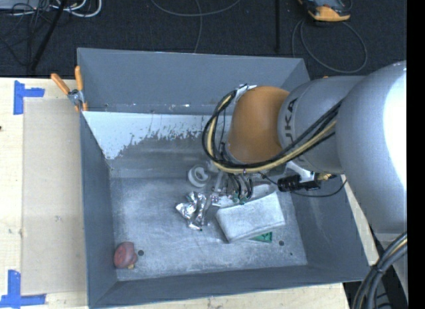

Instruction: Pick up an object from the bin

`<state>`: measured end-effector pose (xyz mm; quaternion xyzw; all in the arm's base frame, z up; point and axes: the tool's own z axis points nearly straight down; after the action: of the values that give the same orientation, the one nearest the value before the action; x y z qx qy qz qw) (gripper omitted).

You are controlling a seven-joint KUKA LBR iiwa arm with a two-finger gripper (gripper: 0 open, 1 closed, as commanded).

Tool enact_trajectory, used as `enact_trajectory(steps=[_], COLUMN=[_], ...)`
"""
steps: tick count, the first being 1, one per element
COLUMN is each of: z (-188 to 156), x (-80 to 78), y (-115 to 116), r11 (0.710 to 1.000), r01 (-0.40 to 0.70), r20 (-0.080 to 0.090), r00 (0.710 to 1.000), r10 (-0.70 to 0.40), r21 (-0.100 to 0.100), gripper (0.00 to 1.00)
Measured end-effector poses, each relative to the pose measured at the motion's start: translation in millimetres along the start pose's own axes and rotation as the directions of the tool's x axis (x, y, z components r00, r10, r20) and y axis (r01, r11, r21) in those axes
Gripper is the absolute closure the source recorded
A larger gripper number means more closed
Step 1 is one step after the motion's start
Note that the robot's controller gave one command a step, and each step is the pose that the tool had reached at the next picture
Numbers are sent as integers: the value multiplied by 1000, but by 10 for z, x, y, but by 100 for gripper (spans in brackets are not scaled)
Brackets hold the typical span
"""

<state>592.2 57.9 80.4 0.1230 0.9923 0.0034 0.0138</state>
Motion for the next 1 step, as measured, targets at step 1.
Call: enact_trajectory(steps=[1], z=[-20], x=[-21], y=[-6], r11=[1000], r01=[-2], r20=[6], r00=[1000], r10=[2], r21=[0], gripper=[100])
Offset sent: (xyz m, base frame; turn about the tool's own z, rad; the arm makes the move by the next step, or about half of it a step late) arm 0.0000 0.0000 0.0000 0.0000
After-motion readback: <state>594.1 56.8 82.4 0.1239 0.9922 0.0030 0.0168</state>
